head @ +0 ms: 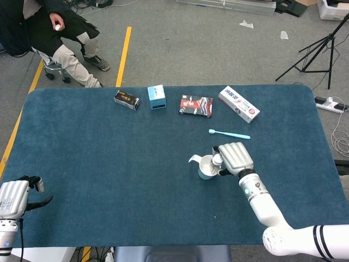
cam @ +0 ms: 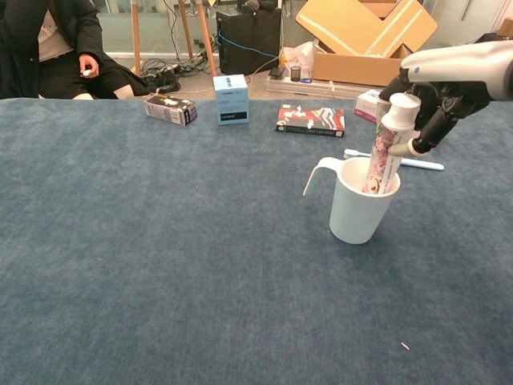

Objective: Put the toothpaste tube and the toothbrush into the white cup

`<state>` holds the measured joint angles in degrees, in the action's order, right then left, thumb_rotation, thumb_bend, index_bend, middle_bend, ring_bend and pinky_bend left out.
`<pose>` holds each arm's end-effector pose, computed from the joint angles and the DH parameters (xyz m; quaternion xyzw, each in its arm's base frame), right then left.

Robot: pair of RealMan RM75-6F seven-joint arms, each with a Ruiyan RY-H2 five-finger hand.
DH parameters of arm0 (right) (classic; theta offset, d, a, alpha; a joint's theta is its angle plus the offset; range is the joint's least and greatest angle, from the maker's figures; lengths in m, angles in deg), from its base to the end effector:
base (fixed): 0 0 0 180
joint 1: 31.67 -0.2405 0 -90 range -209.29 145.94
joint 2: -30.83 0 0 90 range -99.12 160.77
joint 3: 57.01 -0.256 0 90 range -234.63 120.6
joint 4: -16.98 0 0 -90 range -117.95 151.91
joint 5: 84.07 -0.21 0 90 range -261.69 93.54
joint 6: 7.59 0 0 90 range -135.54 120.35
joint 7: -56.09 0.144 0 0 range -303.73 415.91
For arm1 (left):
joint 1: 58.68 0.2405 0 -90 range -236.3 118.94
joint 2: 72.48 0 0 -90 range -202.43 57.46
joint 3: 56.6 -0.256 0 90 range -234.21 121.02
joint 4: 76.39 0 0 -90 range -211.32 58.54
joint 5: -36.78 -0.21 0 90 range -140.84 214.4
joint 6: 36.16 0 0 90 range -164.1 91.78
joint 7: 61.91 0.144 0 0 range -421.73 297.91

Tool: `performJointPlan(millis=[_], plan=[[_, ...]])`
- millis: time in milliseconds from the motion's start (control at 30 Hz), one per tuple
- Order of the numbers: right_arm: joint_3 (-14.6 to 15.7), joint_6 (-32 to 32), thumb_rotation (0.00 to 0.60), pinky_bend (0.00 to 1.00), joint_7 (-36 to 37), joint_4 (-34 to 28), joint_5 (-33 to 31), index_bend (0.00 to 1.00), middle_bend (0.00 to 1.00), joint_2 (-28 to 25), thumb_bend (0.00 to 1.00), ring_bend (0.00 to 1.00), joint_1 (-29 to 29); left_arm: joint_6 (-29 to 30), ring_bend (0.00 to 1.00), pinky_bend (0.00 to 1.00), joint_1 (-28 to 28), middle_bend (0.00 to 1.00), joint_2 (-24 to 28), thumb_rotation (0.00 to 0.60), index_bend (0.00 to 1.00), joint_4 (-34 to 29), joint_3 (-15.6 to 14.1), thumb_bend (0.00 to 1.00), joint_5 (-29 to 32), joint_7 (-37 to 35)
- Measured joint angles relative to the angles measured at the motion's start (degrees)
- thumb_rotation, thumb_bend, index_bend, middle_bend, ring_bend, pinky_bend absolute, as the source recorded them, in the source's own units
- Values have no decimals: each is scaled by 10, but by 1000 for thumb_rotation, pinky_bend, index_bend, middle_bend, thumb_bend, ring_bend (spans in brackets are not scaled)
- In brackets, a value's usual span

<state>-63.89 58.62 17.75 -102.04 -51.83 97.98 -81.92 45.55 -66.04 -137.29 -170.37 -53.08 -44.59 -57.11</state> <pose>-0.1204 -0.3080 0.0711 0.7248 -0.4329 0.2703 0.4628 -0.3086 0.1960 0.1503 -0.5977 -0.3947 -0.3625 0.5963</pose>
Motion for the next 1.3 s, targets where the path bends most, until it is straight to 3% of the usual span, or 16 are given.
performJointPlan(millis=[933, 1300], plan=[[22, -32, 600, 1000, 14, 72, -1, 702, 1000, 51, 287, 1000, 3, 1, 533, 631, 0, 621, 4, 600, 661, -3, 3, 43, 2, -7], [17, -40, 600, 1000, 37, 68, 23, 508, 1000, 47, 220, 1000, 11, 3, 533, 632, 1, 621, 4, 600, 661, -5, 2, 42, 1, -6]])
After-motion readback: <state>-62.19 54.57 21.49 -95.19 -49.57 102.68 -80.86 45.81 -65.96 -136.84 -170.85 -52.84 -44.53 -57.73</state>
